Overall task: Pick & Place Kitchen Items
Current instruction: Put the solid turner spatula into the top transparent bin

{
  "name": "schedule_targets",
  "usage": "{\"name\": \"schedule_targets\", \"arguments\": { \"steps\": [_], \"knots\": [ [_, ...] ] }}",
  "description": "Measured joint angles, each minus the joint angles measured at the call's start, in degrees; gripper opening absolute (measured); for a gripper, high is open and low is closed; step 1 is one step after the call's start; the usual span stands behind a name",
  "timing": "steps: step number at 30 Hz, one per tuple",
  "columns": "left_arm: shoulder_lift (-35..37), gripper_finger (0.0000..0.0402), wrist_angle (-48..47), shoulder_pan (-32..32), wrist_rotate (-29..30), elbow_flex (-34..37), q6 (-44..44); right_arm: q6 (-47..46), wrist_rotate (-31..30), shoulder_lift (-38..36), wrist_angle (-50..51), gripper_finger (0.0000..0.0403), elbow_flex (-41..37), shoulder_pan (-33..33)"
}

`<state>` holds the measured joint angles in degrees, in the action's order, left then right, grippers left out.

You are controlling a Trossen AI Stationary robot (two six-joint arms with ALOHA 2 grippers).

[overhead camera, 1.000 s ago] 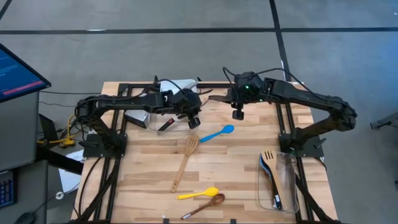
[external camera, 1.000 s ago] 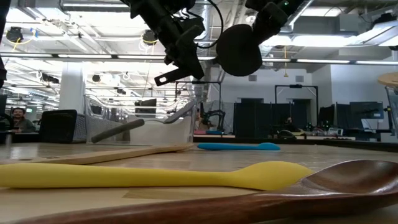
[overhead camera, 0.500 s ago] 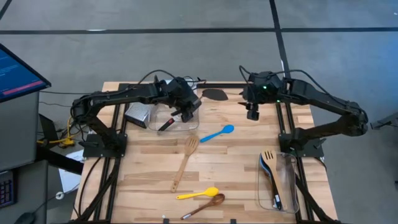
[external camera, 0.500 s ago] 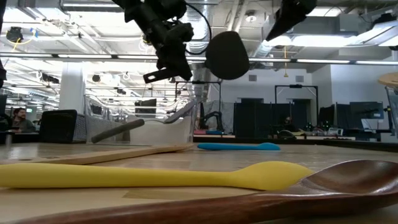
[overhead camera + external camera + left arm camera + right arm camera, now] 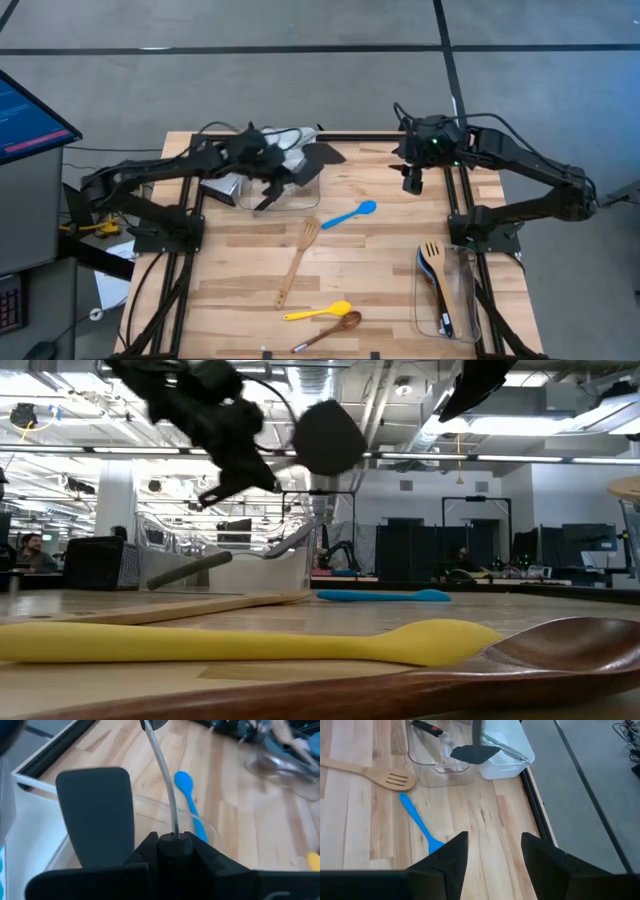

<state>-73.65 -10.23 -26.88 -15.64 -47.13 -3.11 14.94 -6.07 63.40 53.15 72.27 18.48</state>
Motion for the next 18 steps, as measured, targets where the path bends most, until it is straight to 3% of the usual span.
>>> {"name": "schedule_targets", "arguments": {
  "steps": [9,18],
  "knots": [
    [13.9,0.0041,3.6,-1.3,3.0,15.9,-1.9,0.0,0.0,3.5,-2.0,0.0163,0.0,0.0],
    [11.7,0.0042,15.3,-1.2,3.2,22.2,-3.3,0.0,0.0,7.8,-3.1,0.0159,0.0,0.0]
  ]
}}
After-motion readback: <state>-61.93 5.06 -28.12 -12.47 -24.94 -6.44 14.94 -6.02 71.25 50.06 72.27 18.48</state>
